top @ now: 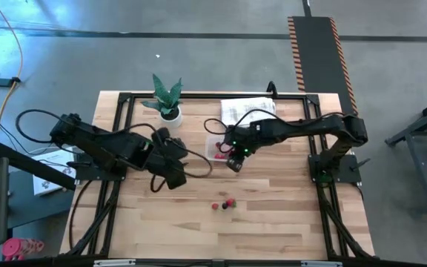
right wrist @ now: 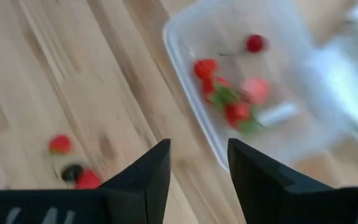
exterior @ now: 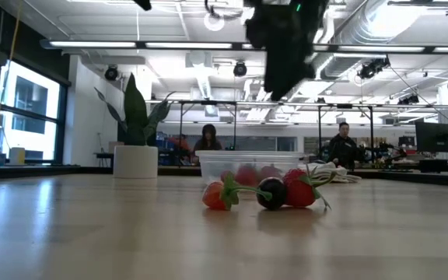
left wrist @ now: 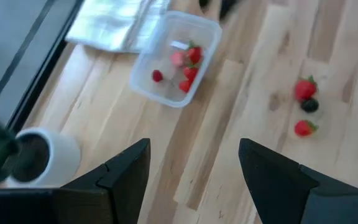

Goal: Pick and placing Produce into tupperware
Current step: Put the strawberry into the transparent bin

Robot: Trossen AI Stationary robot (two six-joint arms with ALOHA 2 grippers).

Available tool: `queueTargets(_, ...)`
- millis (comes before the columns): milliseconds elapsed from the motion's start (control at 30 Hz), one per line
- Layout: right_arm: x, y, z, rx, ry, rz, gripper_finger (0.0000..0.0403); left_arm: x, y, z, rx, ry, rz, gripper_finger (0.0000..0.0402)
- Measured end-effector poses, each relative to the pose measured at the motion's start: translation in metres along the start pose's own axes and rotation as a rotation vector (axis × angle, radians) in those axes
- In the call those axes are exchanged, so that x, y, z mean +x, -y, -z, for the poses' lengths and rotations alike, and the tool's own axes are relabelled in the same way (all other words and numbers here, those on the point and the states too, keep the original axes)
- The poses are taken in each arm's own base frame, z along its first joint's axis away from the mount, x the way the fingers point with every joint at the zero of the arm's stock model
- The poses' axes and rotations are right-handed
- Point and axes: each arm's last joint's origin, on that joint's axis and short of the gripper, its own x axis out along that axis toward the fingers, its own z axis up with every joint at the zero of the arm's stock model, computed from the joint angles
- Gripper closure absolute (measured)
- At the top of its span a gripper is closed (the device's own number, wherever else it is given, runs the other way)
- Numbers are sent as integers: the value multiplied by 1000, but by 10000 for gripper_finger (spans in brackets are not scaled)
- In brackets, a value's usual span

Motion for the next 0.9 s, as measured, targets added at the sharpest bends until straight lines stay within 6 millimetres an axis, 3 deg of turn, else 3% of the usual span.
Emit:
queueTargets(233, -100, -16, 18, 27, 8, 214, 251, 28, 24, -4, 184, -53, 34, 167)
queueTargets(400, -170, -21, 37, 124, 153, 229, 251, 60, 53, -11, 313, -48, 127, 167)
queueTargets(500, -200, -23, 47, 145, 251, 208, 251, 81, 74, -16, 372, -13, 215, 167)
queueTargets(667, -228, -23, 57, 141, 343, 163, 251, 115, 100, -18, 462, 20, 304, 167)
queueTargets(900, -234, -20, 60, 120, 357, 151, 251, 149, 127, -6, 591, -26, 397, 167)
